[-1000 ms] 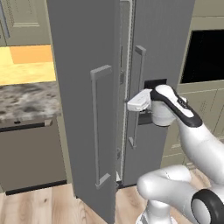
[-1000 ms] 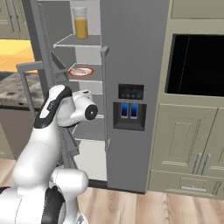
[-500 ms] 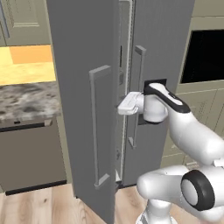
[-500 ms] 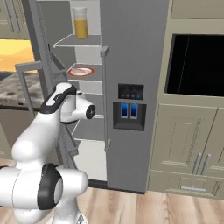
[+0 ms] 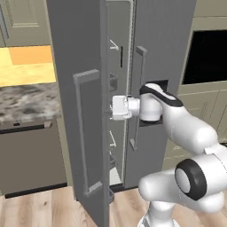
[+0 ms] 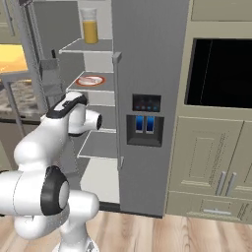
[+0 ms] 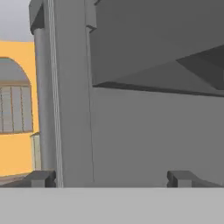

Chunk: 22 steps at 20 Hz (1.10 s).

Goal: Retrieve the steak from the fridge and place it on the saucepan with marinade on the stove.

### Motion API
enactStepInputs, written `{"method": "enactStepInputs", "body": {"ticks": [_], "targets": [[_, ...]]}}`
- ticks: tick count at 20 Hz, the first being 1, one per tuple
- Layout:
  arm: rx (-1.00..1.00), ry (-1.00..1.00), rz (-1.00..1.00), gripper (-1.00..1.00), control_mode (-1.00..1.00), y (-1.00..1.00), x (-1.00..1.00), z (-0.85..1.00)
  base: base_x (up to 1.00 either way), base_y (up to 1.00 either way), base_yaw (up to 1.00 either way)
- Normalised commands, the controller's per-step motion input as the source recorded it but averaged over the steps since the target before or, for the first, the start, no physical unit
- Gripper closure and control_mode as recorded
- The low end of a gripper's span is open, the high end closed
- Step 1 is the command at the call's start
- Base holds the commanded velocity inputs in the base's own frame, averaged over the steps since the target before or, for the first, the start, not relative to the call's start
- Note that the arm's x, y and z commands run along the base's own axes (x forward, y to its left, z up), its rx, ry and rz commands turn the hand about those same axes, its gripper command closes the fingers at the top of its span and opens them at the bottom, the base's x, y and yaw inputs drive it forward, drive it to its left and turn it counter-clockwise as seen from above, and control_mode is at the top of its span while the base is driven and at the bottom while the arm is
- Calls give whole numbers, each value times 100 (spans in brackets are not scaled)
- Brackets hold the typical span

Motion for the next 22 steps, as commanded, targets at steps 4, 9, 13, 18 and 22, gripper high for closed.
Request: {"method": "enactStepInputs", "body": {"ticks": [4, 9, 13, 18, 22], "targets": [[5, 0, 30, -100, -100, 100, -33, -63, 0, 0, 0], [4, 0, 23, -100, -100, 100, -16, -62, 0, 0, 0], [3, 0, 16, -100, -100, 100, -1, -43, 0, 0, 0], [1, 0, 11, -100, -100, 100, 0, -34, 0, 0, 0], [0, -15, -1, -100, -100, 24, -59, 0, 0, 0, 0]]}}
